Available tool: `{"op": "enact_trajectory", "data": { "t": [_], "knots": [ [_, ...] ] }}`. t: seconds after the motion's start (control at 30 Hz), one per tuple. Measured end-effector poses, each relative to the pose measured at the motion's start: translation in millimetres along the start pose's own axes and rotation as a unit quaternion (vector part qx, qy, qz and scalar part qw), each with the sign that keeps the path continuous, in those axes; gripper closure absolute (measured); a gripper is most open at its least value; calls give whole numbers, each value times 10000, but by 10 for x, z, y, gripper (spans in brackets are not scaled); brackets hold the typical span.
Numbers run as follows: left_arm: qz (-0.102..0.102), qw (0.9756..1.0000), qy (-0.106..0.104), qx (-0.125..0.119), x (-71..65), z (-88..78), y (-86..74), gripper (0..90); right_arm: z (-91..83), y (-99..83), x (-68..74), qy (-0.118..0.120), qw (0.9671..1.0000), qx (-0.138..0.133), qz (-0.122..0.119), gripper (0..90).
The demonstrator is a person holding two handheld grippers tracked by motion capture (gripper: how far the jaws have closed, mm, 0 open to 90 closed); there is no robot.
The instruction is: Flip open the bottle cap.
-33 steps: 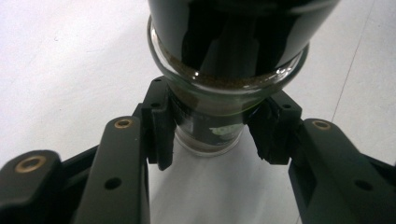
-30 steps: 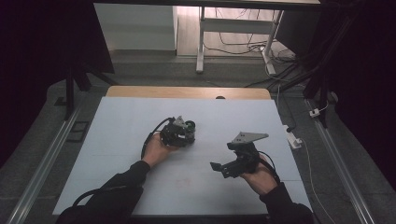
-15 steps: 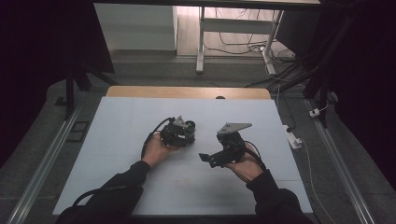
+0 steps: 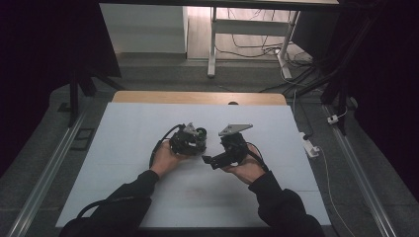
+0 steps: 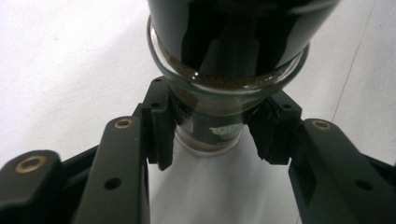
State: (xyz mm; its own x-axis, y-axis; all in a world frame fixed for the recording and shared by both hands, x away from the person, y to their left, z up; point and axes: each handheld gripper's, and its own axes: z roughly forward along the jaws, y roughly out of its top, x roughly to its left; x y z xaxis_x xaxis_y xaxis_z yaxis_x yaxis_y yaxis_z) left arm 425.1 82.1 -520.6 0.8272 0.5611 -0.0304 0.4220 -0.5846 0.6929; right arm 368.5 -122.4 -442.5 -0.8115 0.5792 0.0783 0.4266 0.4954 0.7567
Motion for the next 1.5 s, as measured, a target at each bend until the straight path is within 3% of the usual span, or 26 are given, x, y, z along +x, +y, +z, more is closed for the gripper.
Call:
{"op": "enact_trajectory", "data": {
  "t": [0.23, 0.4, 0.57, 0.77, 0.97, 1.27, 1.5],
  "knots": [
    [2, 10000, 4, -2, 0, 1, 0, 541, 140, 21, -55, -67, 10000, 32, 4, 1],
    [4, 10000, 1, 0, 1, 1, 1, 541, 168, 49, -67, -99, 9999, -1, -132, 119],
    [6, 10000, 0, 1, 1, 1, 0, 541, 183, 66, -89, -78, 9997, -5, -217, 339],
    [3, 10000, 1, -4, 0, 2, 0, 541, 209, 96, -150, 170, 9997, 101, -169, 586],
    [-16, 10000, 6, -31, -4, 6, -2, 541, 242, 126, -166, 269, 9992, 151, -267, 899],
    [10, 10000, 17, -20, -3, 4, -4, 541, 321, 176, -183, 166, 9997, 121, -159, 900],
    [6, 10000, 27, -46, -3, 6, -9, 541, 378, 189, -193, 215, 9997, 114, -43, 900]
  ]
}}
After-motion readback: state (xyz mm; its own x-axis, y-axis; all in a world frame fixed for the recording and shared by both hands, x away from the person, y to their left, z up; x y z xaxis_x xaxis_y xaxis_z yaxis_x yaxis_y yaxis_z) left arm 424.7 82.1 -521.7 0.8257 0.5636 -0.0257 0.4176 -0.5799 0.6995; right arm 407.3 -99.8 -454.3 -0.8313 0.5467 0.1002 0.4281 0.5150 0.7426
